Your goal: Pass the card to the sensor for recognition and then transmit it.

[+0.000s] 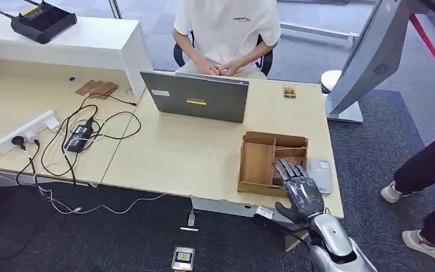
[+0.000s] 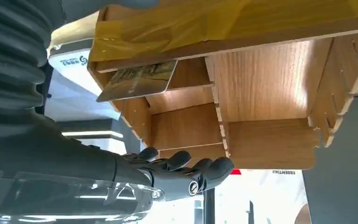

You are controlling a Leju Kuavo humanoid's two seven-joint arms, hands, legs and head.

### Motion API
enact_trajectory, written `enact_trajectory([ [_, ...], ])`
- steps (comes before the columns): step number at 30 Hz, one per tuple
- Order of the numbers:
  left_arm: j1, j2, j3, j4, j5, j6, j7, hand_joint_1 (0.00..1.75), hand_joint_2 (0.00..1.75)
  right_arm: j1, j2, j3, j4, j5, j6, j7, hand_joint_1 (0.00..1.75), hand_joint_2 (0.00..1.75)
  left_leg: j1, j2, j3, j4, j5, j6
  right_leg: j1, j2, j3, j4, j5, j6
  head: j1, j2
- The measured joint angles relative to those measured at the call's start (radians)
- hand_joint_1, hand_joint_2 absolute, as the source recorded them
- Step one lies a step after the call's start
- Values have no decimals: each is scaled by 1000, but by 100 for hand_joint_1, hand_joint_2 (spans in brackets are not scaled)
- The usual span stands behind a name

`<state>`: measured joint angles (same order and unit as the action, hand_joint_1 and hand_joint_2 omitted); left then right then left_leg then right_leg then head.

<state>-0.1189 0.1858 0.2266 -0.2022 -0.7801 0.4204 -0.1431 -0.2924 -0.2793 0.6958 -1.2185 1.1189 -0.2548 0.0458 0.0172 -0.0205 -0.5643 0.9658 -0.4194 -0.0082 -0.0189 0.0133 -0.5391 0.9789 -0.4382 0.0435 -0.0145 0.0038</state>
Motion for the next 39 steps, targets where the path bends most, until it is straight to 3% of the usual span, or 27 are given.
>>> enact_trajectory([
  [20,-1,-2,6,2,-19,0,11,0,175,-45,29,-39,134,6,-73,4,0,175,0,0,0,0,0,0,0,0,0,0,0,0,0,0],
  [39,-2,-2,7,3,-33,0,11,0,175,-16,10,-78,93,-2,-72,12,0,175,0,0,0,0,0,0,0,0,0,0,0,0,0,0],
])
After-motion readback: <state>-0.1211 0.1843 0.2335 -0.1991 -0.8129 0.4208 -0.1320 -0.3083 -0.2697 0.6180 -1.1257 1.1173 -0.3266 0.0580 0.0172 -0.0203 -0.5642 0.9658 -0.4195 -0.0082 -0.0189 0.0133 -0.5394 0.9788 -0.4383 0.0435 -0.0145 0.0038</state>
